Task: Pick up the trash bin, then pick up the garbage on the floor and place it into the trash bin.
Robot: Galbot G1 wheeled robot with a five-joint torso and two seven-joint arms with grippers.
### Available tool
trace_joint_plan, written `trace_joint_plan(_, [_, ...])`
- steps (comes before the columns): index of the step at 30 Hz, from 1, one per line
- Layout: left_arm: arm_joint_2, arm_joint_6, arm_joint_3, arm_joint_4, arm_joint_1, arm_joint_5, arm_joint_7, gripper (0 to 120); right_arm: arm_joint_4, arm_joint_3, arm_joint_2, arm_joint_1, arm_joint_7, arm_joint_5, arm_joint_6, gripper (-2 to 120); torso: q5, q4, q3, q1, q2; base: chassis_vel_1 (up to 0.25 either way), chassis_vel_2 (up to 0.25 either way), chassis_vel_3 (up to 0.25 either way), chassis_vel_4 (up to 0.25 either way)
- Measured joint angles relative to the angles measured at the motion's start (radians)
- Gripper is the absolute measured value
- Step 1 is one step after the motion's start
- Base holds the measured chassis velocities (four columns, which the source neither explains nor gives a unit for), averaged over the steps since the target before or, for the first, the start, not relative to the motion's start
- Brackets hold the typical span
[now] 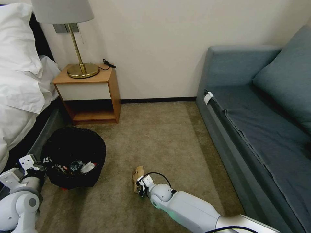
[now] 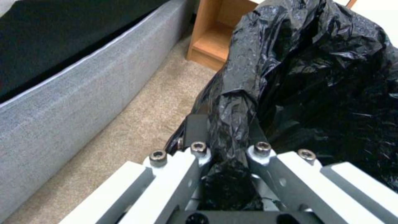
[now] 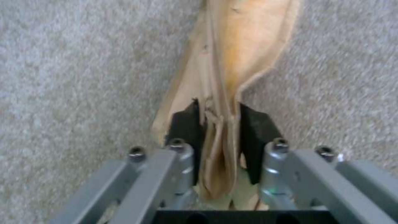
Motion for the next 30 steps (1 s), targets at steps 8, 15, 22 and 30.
trace_joint_plan(8, [0.012,-0.003,-0.006,-0.002,0.013,-0.003,0.002,4,0.024,0.022,-0.008,0.024,0.002,-0.007,0.005,0,0.0000,0.0001,0.000,0.000,0.000,0.000,0.000,0.000,0.000])
trace_joint_plan(15, [0.021,-0.004,-0.009,-0.003,0.016,-0.010,0.002,4,0.040,0.061,-0.025,0.055,-0.001,-0.013,0.009,0,-0.0001,0.0000,0.000,0.000,0.000,0.000,0.000,0.000,0.000])
trace_joint_plan(22, [0.027,-0.003,-0.008,-0.005,0.015,-0.015,0.001,4,0.053,0.141,-0.030,0.123,-0.003,0.004,0.009,0,0.0000,0.0001,0.000,0.000,0.000,0.000,0.000,0.000,0.000])
trace_joint_plan(30, [0.027,0.000,0.002,-0.006,0.014,-0.018,0.000,4,0.127,0.174,-0.046,0.208,-0.003,0.019,0.009,0,-0.0001,0.0000,0.000,0.000,0.000,0.000,0.000,0.000,0.000])
